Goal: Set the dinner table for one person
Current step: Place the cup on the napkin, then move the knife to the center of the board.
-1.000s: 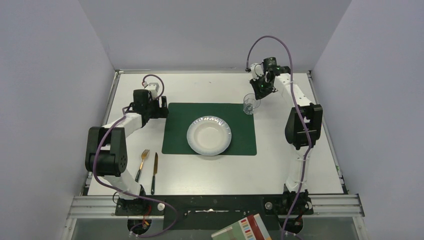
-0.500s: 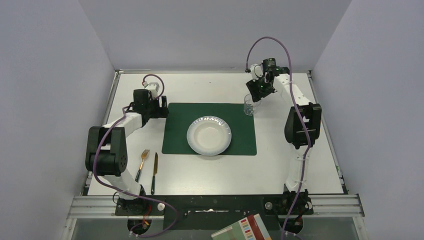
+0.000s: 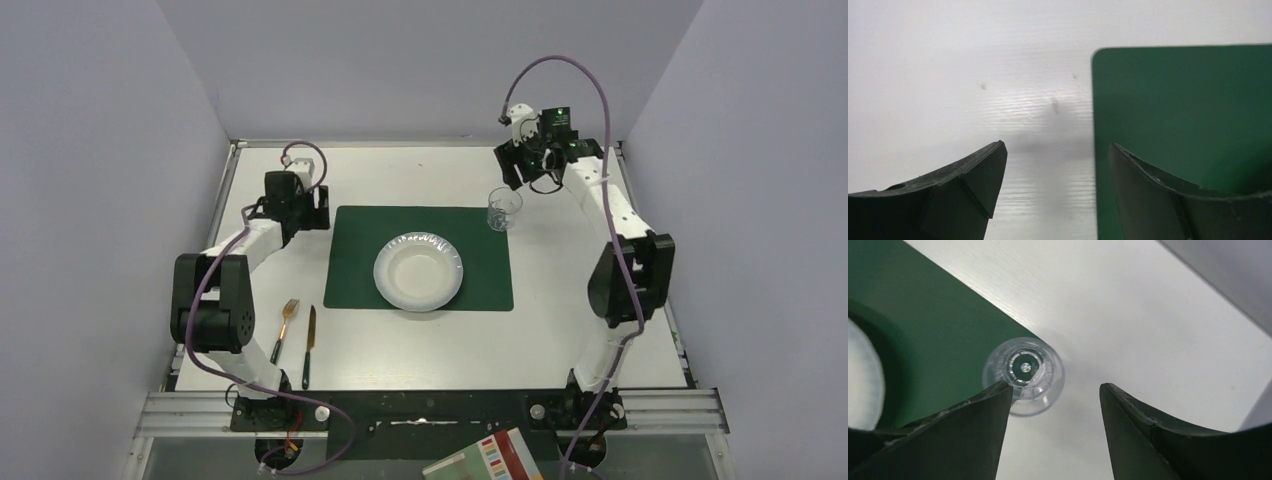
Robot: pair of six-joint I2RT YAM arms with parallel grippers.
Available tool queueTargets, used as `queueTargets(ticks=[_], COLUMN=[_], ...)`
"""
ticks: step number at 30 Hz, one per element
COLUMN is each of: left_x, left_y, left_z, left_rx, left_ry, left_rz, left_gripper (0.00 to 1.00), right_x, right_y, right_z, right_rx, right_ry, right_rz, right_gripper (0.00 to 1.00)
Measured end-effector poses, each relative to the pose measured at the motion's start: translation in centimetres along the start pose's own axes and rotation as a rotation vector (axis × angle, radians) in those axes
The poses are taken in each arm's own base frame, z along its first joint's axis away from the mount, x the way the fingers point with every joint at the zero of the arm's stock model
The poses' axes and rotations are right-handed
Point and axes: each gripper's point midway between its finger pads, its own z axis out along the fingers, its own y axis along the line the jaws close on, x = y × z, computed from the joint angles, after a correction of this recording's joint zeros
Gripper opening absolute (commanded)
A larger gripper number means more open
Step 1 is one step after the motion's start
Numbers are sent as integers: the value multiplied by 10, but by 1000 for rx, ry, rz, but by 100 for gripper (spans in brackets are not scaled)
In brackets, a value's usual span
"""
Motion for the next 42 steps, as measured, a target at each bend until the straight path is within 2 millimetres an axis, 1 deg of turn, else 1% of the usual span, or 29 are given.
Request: queueTargets(ticks=[1,2,3,5,6,7,8,9,10,11,12,14,15,17,18,19,20,22,24,26,28,29,30,32,33,36,37,39,42], left_x=[-7,-17,-26,-49,-60,-73,-87,-98,-106,-109,-109,-105,-99,-82,-74,-64,-56,-47,-43,-44,-45,-46,-46,-46,-45,-42,-41,-41,-42], left_y=[7,14,23,47,60,74,88,101,111,119,125,132,136,142,144,146,147,150,151,153,154,155,156,160,162,168,169,173,179], left_z=[-2,-6,-13,-36,-49,-65,-79,-92,-104,-115,-122,-130,-131,-128,-126,-123,-122,-120,-120,-120,-122,-124,-125,-128,-128,-131,-132,-135,-140], left_rx=[-34,-71,-112,-207,-258,-310,-358,-402,-438,-464,-479,-500,-510,-529,-535,-541,-545,-557,-565,-571,-579,-584,-591,-610,-617,-643,-649,-660,-673], left_ry=[-10,-32,-60,-130,-167,-202,-245,-285,-315,-331,-341,-345,-338,-305,-288,-264,-245,-225,-217,-220,-228,-233,-235,-235,-232,-217,-211,-206,-209], left_rz=[13,20,21,2,-17,-41,-67,-87,-99,-110,-116,-123,-127,-135,-139,-141,-142,-142,-139,-135,-129,-128,-127,-127,-126,-125,-125,-127,-135], left_gripper=[67,56,48,30,14,0,0,0,0,8,18,33,38,39,40,40,40,40,39,39,39,39,39,39,39,38,39,38,38], right_x=[-10,-21,-33,-55,-62,-63,-60,-52,-37,-19,8,49,70,102,108,107,99,74,40,8,-18,-30,-41,-59,-64,-79,-79,-67,-35], right_y=[6,13,24,60,85,109,134,153,170,183,191,189,182,160,151,139,129,114,112,126,153,174,197,246,265,335,355,387,425], right_z=[-19,-35,-55,-91,-104,-111,-113,-111,-102,-89,-70,-40,-27,-15,-15,-18,-21,-36,-53,-69,-78,-81,-82,-82,-81,-74,-70,-61,-48], right_rx=[-1,-5,-15,-68,-118,-172,-237,-288,-336,-369,-388,-364,-331,-243,-209,-165,-121,-41,7,13,-26,-67,-121,-257,-320,-559,-628,-751,-927], right_ry=[-47,-92,-148,-248,-293,-323,-340,-337,-313,-271,-198,-79,-15,83,105,118,106,56,-34,-130,-221,-270,-320,-413,-443,-552,-581,-612,-611], right_rz=[-20,-44,-87,-194,-258,-318,-385,-432,-481,-525,-569,-621,-649,-696,-710,-729,-748,-808,-906,-1029,-1141,-1200,-1253,-1332,-1354,-1431,-1453,-1490,-1546], right_gripper=[66,65,67,86,89,88,85,80,74,71,71,72,73,77,77,78,79,82,83,83,82,82,84,93,95,96,97,96,92])
